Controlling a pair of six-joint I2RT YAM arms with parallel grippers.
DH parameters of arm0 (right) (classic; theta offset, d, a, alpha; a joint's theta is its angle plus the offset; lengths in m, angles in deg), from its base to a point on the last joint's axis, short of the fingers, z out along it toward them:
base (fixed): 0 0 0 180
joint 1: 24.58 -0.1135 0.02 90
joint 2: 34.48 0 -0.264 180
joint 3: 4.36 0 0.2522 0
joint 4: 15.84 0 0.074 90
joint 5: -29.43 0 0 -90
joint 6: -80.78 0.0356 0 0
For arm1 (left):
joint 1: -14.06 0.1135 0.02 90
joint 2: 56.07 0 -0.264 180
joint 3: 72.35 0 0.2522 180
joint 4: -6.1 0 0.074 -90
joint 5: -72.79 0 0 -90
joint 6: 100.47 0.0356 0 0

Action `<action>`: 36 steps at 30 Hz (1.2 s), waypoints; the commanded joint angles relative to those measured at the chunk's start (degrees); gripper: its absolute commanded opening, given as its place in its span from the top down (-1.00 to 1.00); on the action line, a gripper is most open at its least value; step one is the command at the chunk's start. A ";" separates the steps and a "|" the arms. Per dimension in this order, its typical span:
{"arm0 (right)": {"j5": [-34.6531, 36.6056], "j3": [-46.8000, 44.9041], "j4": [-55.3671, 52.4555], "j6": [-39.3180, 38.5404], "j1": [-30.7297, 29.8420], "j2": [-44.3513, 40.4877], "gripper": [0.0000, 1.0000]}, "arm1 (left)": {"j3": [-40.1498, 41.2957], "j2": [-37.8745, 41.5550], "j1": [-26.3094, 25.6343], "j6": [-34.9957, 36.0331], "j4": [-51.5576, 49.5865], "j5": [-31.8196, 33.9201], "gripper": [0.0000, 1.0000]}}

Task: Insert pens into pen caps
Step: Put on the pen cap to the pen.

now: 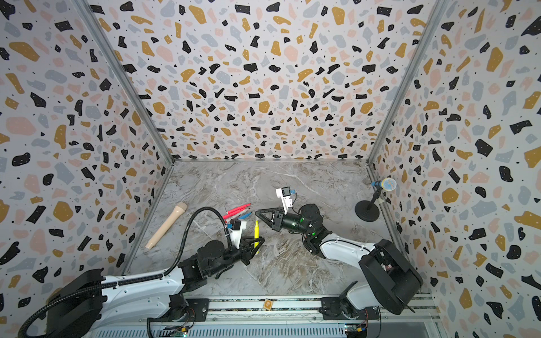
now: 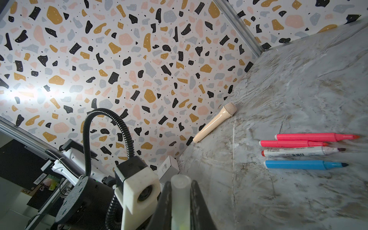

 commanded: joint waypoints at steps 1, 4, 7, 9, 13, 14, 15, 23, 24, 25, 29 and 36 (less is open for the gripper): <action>-0.53 0.85 0.93 0.60 -0.46 0.61 1.00 | -0.72 0.74 -0.41 -0.12 6.06 -0.02 1.00; -0.60 0.98 1.02 0.51 -0.47 0.61 1.00 | -0.67 0.63 -0.41 -0.06 5.94 -0.02 1.00; -0.66 1.05 0.96 0.52 -0.47 0.45 1.00 | -0.62 0.66 -0.41 -0.07 5.90 -0.02 1.00; -0.84 0.95 1.01 0.55 -0.47 0.30 1.00 | -0.61 0.82 -0.42 -0.06 5.80 0.15 1.00; -1.62 -0.64 1.76 0.17 -0.96 -0.29 1.00 | -0.33 2.11 -0.41 -0.79 5.84 1.48 1.00; -1.70 -1.53 2.66 -0.01 -1.23 -0.59 1.00 | -0.42 2.49 -0.41 -1.01 5.76 2.00 1.00; -1.79 -2.25 3.48 -0.14 -1.53 -0.89 1.00 | -0.45 2.71 -0.41 -1.11 5.65 2.31 1.00; -2.98 -8.11 8.76 -1.79 -3.34 -2.67 1.00 | -2.01 3.73 -0.41 -0.98 4.77 2.97 1.00; -3.23 -8.12 8.23 -2.31 -3.52 -2.89 1.00 | -2.09 3.75 -0.41 -0.89 4.70 2.92 1.00; -3.53 -8.04 7.28 -3.16 -3.83 -3.11 1.00 | -2.11 3.95 -0.41 -0.76 4.51 2.97 1.00; -4.17 -6.87 1.52 -7.65 -5.43 -4.19 1.00 | -1.91 4.85 -0.41 -0.46 4.82 2.88 1.00; -4.09 -7.58 -6.32 -14.52 -8.45 -5.11 1.00 | -2.16 8.15 -0.33 1.01 6.72 1.81 1.00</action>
